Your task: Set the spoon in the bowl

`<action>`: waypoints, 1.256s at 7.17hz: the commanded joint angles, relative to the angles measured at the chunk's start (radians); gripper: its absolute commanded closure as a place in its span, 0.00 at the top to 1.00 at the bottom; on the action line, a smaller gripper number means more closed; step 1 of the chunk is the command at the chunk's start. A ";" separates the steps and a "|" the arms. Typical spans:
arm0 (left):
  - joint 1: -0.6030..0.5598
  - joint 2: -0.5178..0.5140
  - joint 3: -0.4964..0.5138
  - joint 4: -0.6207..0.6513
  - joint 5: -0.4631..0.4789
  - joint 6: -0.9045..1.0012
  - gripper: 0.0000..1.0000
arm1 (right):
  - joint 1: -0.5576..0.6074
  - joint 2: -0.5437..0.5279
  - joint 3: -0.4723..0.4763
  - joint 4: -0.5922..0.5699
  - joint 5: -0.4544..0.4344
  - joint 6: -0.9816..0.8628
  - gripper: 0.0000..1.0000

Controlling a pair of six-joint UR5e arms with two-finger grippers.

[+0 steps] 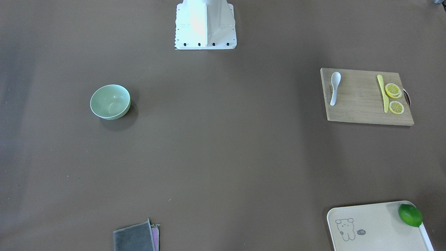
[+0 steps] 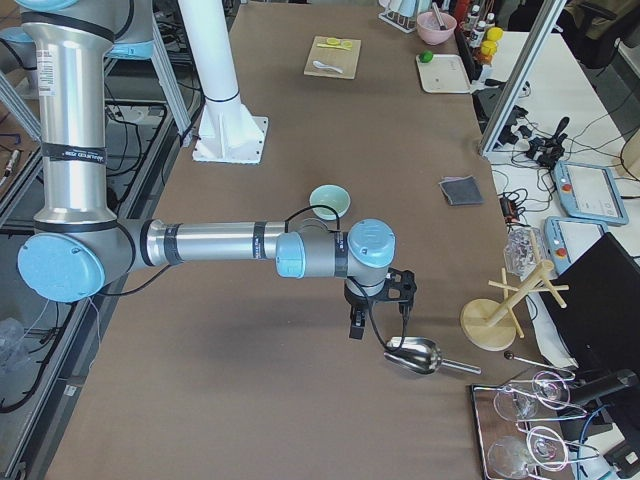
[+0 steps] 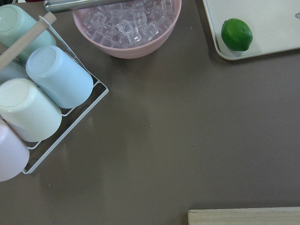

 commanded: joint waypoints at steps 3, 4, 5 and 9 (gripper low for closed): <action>0.000 0.001 -0.001 0.001 0.001 -0.002 0.98 | 0.003 -0.010 0.001 0.000 0.000 -0.001 1.00; 0.000 0.001 -0.001 0.001 0.001 -0.002 0.98 | 0.005 -0.015 0.001 0.000 0.000 -0.003 1.00; 0.000 0.001 -0.002 0.001 0.001 -0.002 0.98 | 0.006 -0.018 0.004 0.000 0.000 -0.003 1.00; 0.002 0.001 0.002 0.001 0.004 -0.002 0.98 | 0.008 -0.021 0.003 0.000 0.000 -0.006 1.00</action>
